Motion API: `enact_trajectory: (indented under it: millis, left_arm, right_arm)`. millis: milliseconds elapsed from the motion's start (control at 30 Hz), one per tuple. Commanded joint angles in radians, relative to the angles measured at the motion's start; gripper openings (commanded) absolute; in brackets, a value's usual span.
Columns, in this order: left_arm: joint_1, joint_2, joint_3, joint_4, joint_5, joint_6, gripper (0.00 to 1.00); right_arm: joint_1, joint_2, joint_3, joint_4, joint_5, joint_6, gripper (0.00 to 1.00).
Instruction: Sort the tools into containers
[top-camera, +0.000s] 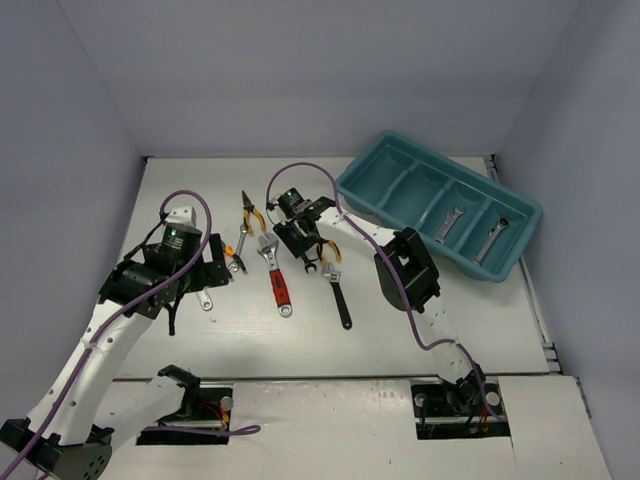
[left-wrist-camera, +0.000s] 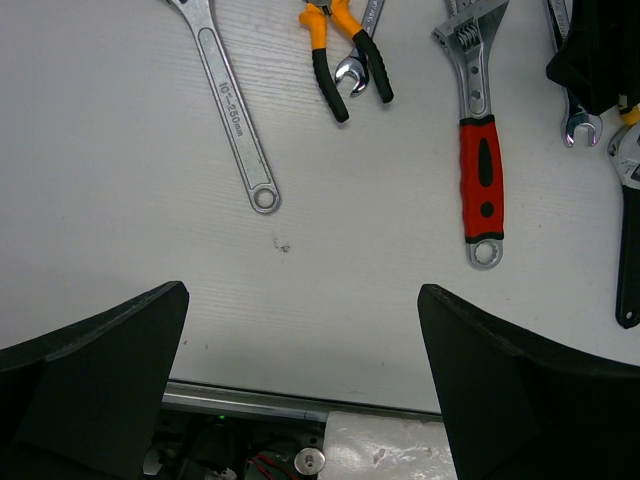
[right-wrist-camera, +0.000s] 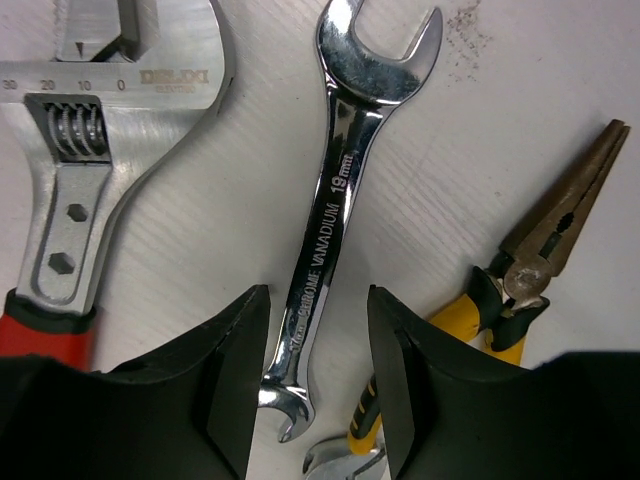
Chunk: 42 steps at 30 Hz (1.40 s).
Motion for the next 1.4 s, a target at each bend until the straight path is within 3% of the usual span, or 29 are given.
enact_trajectory:
  millis: [0, 133, 300, 433, 567, 900, 1367]
  left_arm:
    - [0.008, -0.012, 0.010, 0.017, 0.007, -0.009, 0.97]
    - [0.008, -0.020, 0.004, 0.017, 0.010, -0.010, 0.97]
    - [0.008, -0.014, 0.005, 0.018, 0.011, -0.011, 0.97]
    - [0.008, 0.003, 0.019, 0.020, 0.011, -0.004, 0.97]
    - [0.008, 0.022, 0.033, 0.021, 0.013, 0.004, 0.97]
    - [0.008, 0.057, 0.063, 0.023, 0.020, 0.011, 0.97]
    - [0.009, 0.057, 0.077, 0.020, 0.018, 0.032, 0.97]
  right_arm:
    - [0.007, -0.007, 0.017, 0.010, 0.004, -0.001, 0.40]
    - [0.015, -0.026, -0.036, 0.010, 0.020, 0.003, 0.37]
    - [0.022, -0.073, -0.149, 0.013, 0.030, 0.027, 0.26]
    - [0.023, -0.126, -0.276, 0.016, 0.019, 0.038, 0.12]
    - [0.036, -0.207, -0.424, 0.016, 0.017, 0.093, 0.08]
    - [0.078, -0.450, -0.711, 0.000, -0.010, 0.222, 0.12]
    - [0.083, -0.352, -0.594, -0.009, -0.007, 0.213, 0.27]
